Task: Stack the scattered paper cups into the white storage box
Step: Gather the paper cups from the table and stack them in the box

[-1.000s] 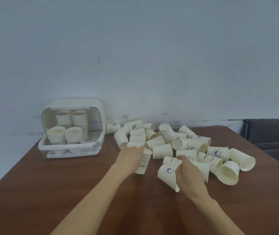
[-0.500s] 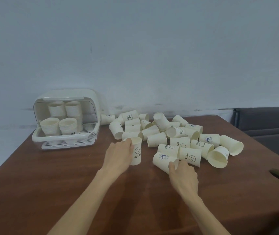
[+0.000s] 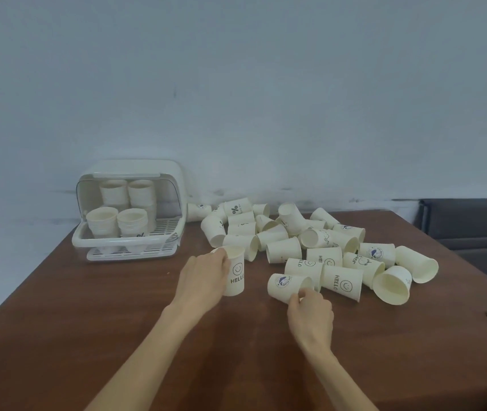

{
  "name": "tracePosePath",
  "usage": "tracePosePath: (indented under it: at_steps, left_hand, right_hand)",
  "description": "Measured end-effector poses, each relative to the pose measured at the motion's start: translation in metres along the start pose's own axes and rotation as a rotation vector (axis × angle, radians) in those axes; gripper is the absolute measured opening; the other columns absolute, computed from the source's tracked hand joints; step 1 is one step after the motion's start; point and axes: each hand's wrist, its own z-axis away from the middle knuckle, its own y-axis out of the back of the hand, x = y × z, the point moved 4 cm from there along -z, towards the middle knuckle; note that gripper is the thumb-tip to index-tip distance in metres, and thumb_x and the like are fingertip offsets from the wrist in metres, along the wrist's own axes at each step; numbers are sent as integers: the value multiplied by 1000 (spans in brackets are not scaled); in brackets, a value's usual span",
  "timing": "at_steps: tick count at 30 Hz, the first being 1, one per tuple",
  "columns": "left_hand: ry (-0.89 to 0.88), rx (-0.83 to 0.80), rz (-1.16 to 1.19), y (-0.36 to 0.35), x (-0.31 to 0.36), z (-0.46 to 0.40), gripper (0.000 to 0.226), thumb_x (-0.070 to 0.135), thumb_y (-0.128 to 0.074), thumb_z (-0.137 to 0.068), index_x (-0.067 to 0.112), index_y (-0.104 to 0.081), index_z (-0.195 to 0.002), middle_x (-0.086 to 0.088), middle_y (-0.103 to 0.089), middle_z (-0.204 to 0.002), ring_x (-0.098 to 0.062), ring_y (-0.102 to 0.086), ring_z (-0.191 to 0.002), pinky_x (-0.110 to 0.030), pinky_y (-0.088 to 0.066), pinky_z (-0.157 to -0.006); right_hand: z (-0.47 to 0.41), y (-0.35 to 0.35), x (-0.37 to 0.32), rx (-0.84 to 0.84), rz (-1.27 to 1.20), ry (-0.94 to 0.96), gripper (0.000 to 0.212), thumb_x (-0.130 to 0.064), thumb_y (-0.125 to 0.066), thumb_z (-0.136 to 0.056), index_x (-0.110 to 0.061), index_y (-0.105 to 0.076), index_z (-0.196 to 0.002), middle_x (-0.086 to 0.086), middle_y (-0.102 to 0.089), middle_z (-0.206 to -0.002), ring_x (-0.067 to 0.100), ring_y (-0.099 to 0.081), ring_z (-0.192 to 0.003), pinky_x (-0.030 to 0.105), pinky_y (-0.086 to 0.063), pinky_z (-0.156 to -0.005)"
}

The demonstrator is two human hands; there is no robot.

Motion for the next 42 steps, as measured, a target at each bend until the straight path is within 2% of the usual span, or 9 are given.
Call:
tracePosePath:
  at_steps: [6, 9, 15, 18, 27, 36, 42]
  left_hand:
    - [31, 7, 8, 4, -17, 3, 27, 37, -33, -100, 21, -55, -104, -1, -68, -101, -31, -58, -92, -42, -47, -75]
    - [55, 15, 22, 7, -27, 5, 26, 37, -33, -100, 21, -54, -101, -1, -68, -99, -31, -58, -91, -43, -48, -75]
    - [92, 58, 36, 20, -46, 10, 25, 37, -35, -99, 20, -54, -97, -1, -68, -101, -32, -59, -93, -43, -47, -76]
    - [126, 80, 48, 28, -58, 12, 24, 37, -38, -98, 20, -55, -96, -3, -69, -101, -33, -59, -95, -43, -47, -76]
    - [183, 146, 23, 57, -92, 19, 26, 37, -42, -98, 19, -60, -100, -2, -69, -99, -27, -61, -95, -38, -48, -73]
    - [227, 190, 19, 74, -128, 30, 23, 38, -42, -97, 21, -58, -95, 1, -71, -97, -25, -63, -92, -39, -49, -71]
    - [266, 213, 47, 82, -152, 38, 22, 38, -43, -97, 22, -58, -96, 2, -71, -99, -25, -64, -94, -39, -50, -72]
  right_hand:
    - [4, -7, -17, 36, -16, 133, 15, -26, -42, -94, -23, -52, -85, 6, -66, -84, 33, -59, -88, 36, -34, -67]
    - [6, -7, -29, 34, -23, 209, 18, -25, -41, -95, -22, -58, -92, 3, -66, -77, 30, -61, -82, 35, -35, -64]
    - [10, -11, -56, 10, 1, 347, 25, -29, -38, -98, -20, -59, -109, 2, -68, -86, 26, -63, -85, 36, -45, -70]
    - [13, -15, -71, -10, 40, 417, 25, -28, -36, -100, -20, -57, -109, 2, -70, -90, 25, -63, -86, 37, -45, -72]
    - [24, -28, -115, -54, 108, 548, 19, -28, -35, -101, -20, -51, -106, 5, -69, -100, 28, -62, -91, 35, -35, -66]
    - [33, -45, -157, -110, 140, 654, 19, -29, -34, -101, -18, -48, -106, 6, -68, -104, 29, -62, -92, 36, -38, -66]
    - [31, -63, -194, -139, 121, 791, 16, -26, -35, -100, -17, -48, -104, 8, -68, -92, 30, -61, -84, 40, -45, -67]
